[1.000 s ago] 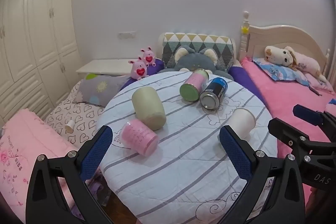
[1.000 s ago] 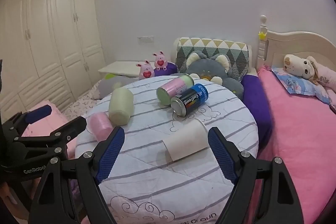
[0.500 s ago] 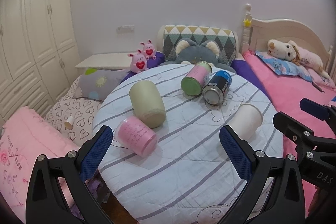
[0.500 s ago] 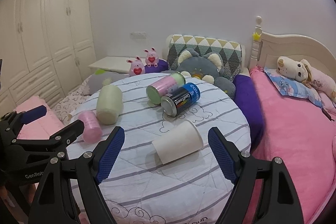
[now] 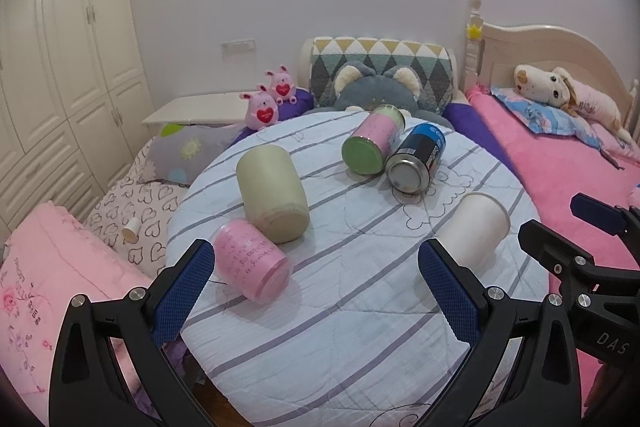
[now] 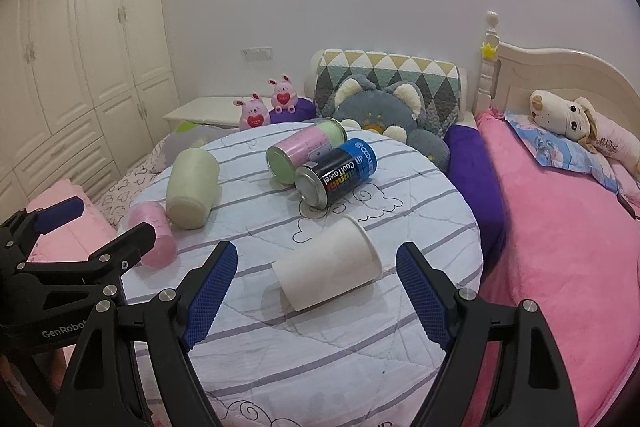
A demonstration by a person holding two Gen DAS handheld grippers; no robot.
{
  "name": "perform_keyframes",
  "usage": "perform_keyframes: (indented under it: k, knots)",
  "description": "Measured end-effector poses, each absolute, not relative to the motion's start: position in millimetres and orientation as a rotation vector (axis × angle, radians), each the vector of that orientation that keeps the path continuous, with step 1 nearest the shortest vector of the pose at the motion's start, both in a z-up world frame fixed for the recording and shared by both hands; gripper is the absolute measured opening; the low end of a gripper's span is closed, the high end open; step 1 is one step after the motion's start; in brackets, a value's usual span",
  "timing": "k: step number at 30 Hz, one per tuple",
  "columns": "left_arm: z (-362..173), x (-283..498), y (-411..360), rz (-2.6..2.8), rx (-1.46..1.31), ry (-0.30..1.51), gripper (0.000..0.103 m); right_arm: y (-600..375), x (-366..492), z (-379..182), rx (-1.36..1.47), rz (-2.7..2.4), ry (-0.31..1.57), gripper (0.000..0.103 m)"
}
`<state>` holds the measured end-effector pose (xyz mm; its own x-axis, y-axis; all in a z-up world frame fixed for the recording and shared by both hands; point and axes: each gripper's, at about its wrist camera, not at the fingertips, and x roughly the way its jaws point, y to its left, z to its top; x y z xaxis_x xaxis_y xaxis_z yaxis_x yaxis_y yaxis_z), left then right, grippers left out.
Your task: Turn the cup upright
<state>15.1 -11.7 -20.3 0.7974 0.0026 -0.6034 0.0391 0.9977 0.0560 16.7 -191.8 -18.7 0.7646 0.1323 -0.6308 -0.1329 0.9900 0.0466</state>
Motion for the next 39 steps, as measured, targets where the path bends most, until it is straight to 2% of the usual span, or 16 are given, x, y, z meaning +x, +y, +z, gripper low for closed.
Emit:
perform_keyframes:
  k: [21, 29, 39]
  knots:
    - [-39.7, 58.0, 29.9, 0.048, -0.005, 0.715, 0.103, -180.3, 64.9, -40.0, 0.030, 0.197, 0.764, 0.083]
    - [-36.6, 71.6, 64.2, 0.111, -0.057, 0.700, 0.103, -145.8, 99.6, -43.4, -0.008, 0.274, 0.784, 0.083]
    - [-41.3, 90.1, 120.0, 0.211, -0.113, 0.699, 0.103, -72.5, 147.8, -73.7, 0.015, 0.482, 0.870, 0.083]
